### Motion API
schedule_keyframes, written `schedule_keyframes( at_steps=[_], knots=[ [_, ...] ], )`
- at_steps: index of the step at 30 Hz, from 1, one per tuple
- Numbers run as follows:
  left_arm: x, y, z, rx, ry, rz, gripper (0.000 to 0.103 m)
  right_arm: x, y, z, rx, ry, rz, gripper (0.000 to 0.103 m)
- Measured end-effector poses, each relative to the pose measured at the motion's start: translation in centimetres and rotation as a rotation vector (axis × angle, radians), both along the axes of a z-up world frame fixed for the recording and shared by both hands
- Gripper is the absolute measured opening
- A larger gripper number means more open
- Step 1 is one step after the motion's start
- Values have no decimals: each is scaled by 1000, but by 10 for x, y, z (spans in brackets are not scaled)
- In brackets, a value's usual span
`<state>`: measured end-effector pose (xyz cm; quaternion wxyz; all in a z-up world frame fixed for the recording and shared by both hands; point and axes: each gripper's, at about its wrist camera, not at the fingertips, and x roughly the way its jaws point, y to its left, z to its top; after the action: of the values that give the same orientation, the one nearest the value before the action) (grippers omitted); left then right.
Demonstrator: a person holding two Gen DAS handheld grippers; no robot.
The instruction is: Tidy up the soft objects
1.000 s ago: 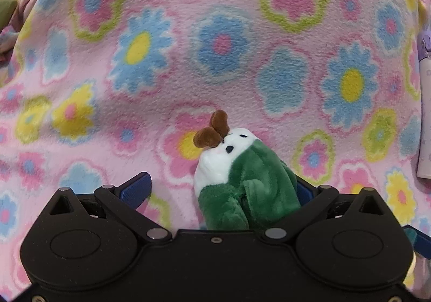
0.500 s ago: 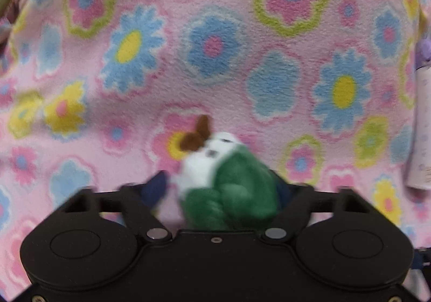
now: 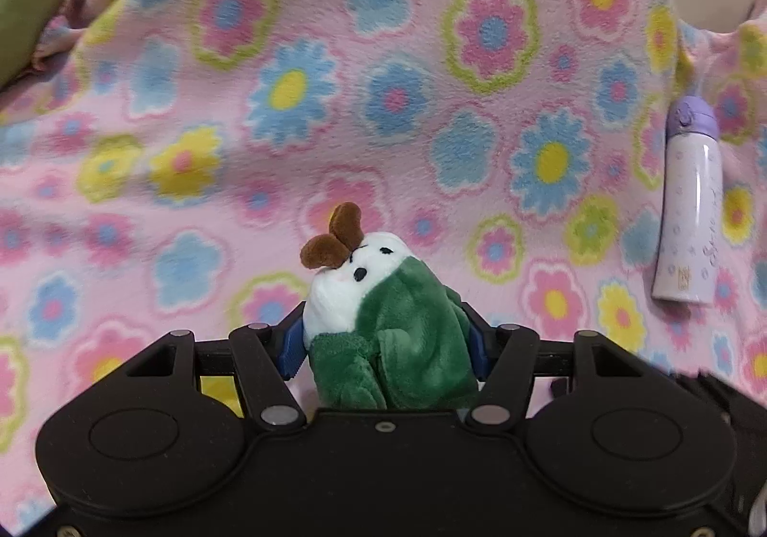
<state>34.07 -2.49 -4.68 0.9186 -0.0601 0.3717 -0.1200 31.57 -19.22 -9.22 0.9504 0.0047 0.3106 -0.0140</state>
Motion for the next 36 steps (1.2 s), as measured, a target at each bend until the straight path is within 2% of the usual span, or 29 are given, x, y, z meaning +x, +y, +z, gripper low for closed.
schedule_keyframes(
  at_steps=[7,20,26,30,32,36],
  knots=[
    [-39,23,7,26,-36,5,58,0,1,0,11,-3,-4,61],
    [-123,20,14,45,-35,6,58,-2,0,0,8,-8,-11,60],
    [-133,23,19,21,-56,48,58,0,8,2,-41,25,-24,58],
    [-129,24,31,14,-76,57,58,-4,9,19,6,72,-85,58],
    [-128,24,39,8,-83,55,58,-15,11,34,36,54,-82,58],
    [-135,25,54,0,-96,47,58,-46,20,72,32,-25,-54,59]
  ],
)
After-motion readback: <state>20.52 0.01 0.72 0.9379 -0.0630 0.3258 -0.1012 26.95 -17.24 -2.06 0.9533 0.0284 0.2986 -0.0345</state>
